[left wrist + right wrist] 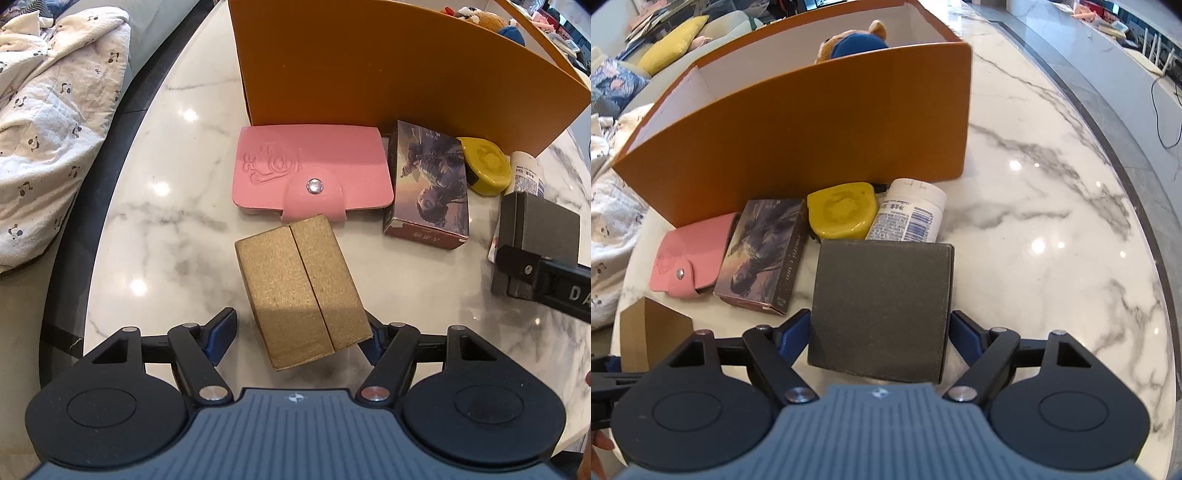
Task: Organize objects
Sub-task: 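Grasp the tan cardboard box with the left tool while the right tool grasps the dark grey box, then lift both boxes and carry them over the orange box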
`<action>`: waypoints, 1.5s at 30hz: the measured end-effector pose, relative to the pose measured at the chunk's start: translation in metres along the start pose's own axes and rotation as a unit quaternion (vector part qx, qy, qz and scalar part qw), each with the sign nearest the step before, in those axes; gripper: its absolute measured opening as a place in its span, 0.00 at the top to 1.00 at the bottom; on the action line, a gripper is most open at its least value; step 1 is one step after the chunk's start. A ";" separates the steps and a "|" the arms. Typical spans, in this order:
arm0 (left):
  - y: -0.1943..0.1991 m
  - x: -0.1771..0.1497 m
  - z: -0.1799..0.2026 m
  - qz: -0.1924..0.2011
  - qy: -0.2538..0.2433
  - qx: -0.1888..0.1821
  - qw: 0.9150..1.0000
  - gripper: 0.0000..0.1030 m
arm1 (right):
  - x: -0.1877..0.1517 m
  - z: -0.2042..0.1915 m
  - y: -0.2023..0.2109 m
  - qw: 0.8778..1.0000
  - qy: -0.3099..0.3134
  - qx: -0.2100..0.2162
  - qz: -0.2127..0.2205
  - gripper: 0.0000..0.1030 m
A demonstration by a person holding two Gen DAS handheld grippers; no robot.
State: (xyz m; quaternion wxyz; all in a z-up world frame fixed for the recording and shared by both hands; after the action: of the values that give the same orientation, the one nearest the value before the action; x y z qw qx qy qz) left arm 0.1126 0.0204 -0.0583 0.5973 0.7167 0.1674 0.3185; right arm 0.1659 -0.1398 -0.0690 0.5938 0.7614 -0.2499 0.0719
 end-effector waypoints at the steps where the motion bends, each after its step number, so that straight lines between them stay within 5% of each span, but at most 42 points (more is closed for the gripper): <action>1: 0.000 0.000 -0.001 0.001 0.001 -0.001 1.000 0.22 | 0.000 -0.001 -0.001 1.000 0.002 -0.001 -0.001 0.21; 3: 0.000 0.000 -0.002 0.004 0.000 -0.002 1.000 0.23 | -0.001 -0.001 -0.004 1.000 0.004 -0.003 -0.002 0.21; 6: 0.003 0.000 -0.002 0.009 -0.008 -0.012 1.000 0.39 | -0.001 0.000 -0.005 1.000 0.001 -0.002 -0.004 0.21; 17: 0.008 0.003 -0.009 0.024 -0.013 -0.012 1.000 0.48 | 0.001 0.005 0.001 1.000 0.001 0.002 0.002 0.23; 45: 0.033 0.004 0.011 0.073 -0.080 0.006 0.994 0.49 | 0.000 0.005 0.026 0.999 0.027 0.020 0.021 0.23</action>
State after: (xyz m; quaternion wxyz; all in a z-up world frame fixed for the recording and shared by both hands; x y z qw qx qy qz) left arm 0.1181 0.0075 -0.0268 0.5798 0.7537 0.0681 0.3019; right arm 0.1525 -0.1490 -0.0479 0.5834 0.7655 -0.2483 0.1095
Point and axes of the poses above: each gripper's, at about its wrist camera, not at the fingertips, and y roughly against the way its jaws point, z to its right, x to its top, the point moved 3 cm from there along -y, roughly the way its jaws point, and after that the axes turned 14 degrees about -y, right-handed, at the moved point
